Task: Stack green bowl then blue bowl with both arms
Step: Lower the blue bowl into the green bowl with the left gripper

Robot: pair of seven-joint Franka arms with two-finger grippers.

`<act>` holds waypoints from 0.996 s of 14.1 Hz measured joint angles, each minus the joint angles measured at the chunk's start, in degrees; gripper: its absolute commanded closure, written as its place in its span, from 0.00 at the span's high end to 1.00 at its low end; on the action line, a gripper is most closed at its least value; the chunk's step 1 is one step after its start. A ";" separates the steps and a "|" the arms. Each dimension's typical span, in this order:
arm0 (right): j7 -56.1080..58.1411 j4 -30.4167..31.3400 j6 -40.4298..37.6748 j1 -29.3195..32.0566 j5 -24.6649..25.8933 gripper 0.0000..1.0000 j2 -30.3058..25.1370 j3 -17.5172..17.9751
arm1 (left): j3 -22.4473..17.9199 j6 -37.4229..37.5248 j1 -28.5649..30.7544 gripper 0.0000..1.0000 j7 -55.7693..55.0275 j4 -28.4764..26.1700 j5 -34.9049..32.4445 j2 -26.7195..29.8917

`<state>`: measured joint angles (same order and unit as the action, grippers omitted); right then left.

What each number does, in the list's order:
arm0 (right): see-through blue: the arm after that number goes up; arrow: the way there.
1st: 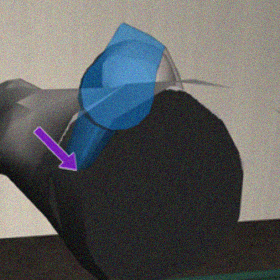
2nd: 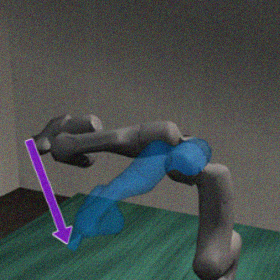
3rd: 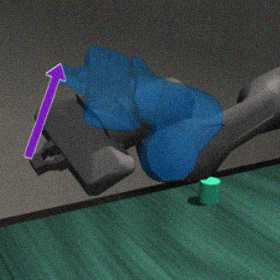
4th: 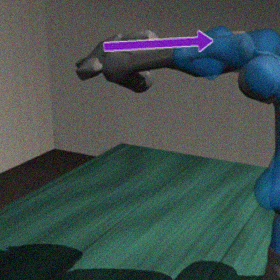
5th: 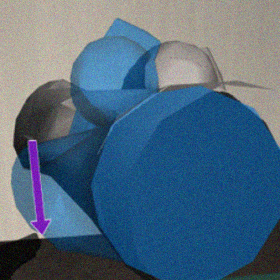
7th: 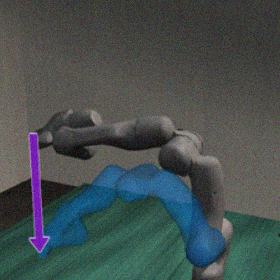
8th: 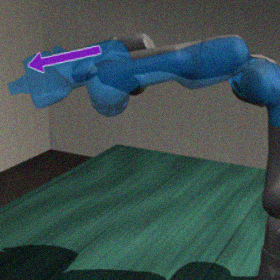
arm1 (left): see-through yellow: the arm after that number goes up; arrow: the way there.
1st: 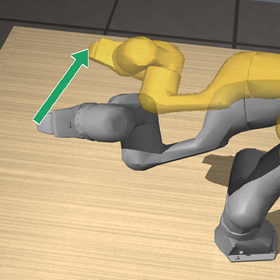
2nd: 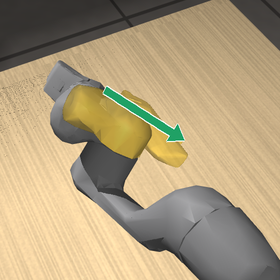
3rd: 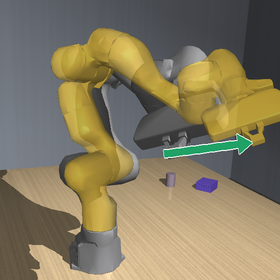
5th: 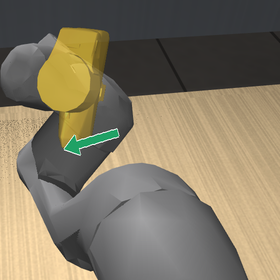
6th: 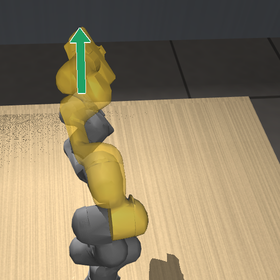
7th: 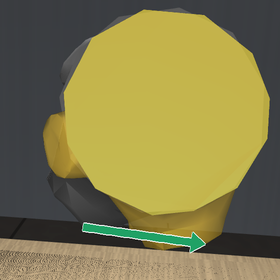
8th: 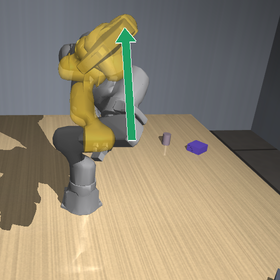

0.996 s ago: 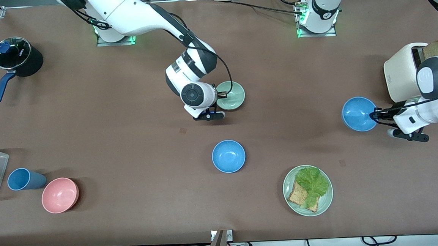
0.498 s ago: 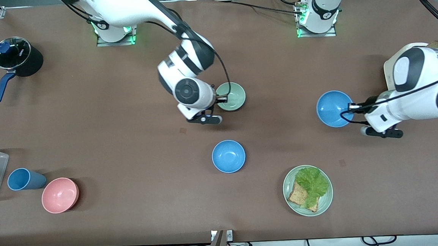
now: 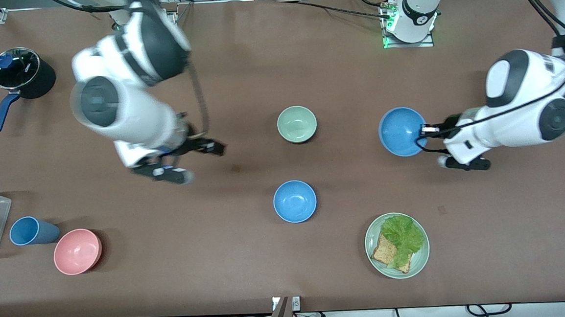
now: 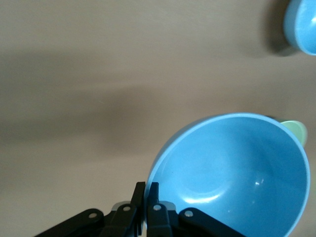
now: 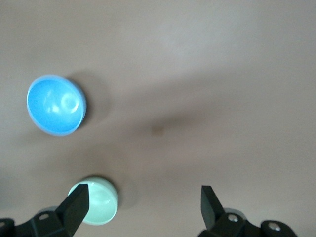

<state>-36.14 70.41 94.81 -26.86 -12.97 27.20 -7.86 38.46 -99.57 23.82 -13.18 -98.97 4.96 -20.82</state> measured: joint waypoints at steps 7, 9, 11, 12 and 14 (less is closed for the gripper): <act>11.60 -0.18 0.03 9.26 5.17 1.00 -1.51 -1.74 | 15.67 -19.46 -2.93 0.01 -26.63 -11.29 0.03 0.04; 16.37 -0.77 0.04 12.56 5.36 1.00 -2.47 -1.90 | 15.80 -26.03 -5.39 0.01 -30.36 -15.69 0.03 0.00; 19.69 -1.19 0.10 16.77 5.37 1.00 -4.32 -1.28 | 15.77 -33.05 -7.46 0.01 -33.65 -19.96 -0.01 -0.06; 22.43 -1.25 0.04 19.29 5.37 1.00 -5.45 -0.27 | 15.77 -35.17 -8.32 0.01 -34.35 -21.50 -0.13 -0.09; 29.08 -1.27 -0.14 23.41 5.37 1.00 -7.38 1.00 | 15.72 -36.59 -9.07 0.01 -35.21 -22.90 -1.25 -0.15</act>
<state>-7.05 69.14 94.67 -3.45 -7.60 19.81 -6.86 54.18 -136.16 14.75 -48.39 -121.87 3.71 -20.97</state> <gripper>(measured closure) 0.000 0.952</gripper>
